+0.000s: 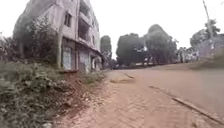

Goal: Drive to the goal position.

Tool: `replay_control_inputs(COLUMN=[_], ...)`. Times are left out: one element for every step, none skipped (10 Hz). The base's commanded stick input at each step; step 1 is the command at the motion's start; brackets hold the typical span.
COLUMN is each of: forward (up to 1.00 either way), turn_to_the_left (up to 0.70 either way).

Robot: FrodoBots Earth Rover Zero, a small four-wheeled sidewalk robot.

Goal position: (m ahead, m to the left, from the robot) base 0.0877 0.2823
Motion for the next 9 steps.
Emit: replay_control_inputs(forward=[0.00, 0.00, 0.00, 0.00, 0.00, 0.00, 0.00, 0.00, 0.00], turn_to_the_left=[0.00, 0.00, 0.00, 0.00, 0.00, 0.00, -0.08, -0.50, -0.70])
